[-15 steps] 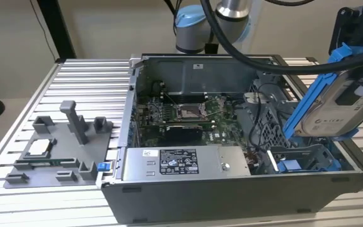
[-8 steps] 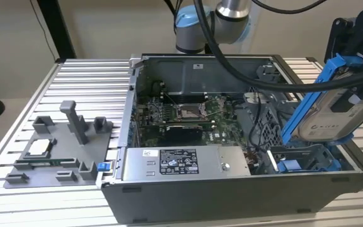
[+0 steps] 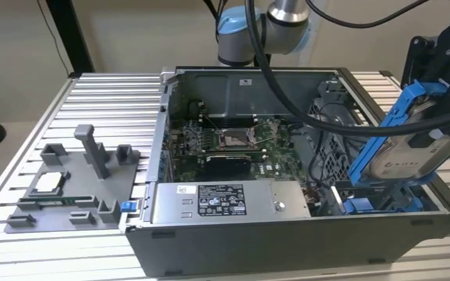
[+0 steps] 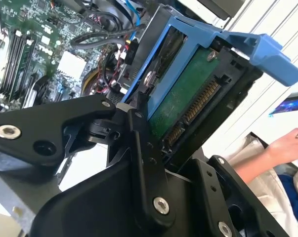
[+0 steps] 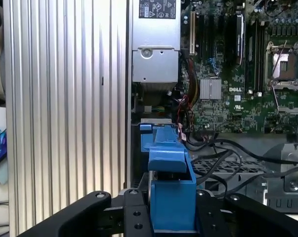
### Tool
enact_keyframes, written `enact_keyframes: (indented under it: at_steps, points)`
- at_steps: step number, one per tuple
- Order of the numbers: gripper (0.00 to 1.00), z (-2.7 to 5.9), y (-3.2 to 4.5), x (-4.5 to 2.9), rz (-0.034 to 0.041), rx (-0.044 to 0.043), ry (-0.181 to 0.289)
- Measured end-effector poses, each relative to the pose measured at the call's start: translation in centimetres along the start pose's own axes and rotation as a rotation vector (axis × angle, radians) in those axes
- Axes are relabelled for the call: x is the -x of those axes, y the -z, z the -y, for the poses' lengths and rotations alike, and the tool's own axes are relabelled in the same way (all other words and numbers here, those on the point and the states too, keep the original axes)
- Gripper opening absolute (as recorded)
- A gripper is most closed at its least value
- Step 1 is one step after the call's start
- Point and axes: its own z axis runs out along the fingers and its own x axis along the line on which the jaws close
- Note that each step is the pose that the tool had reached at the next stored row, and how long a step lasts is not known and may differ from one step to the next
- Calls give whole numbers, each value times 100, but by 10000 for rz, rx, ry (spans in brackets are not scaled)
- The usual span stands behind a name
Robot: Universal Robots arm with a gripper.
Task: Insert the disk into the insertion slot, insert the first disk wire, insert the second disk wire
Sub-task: 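Insert the disk into the insertion slot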
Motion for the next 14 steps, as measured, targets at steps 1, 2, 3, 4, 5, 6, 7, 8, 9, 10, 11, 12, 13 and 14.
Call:
enact_keyframes:
  at_steps: [1,2,3,4,5,6,7,8,9,10,11,12,13,14]
  points:
    - [0,3,-17,1,-1,0,1]
    - [0,4,-35,1,-3,0,0]
    - [0,5,-53,1,-2,0,-2]
    - [0,6,-72,1,0,0,-1]
    - [0,6,-91,1,-1,0,0]
    - [0,6,-109,1,-1,0,0]
    - [0,5,-127,2,-1,0,1]
    - [0,2,-145,2,-1,0,0]
    - [0,0,-163,2,-2,0,0]
    - [0,-2,-182,2,-1,0,0]
    - [0,-5,-200,2,-1,0,1]
    - [0,-9,-219,2,-1,0,1]
    - [0,-11,-237,2,-1,0,3]
    - [0,-13,-255,2,-1,-1,6]
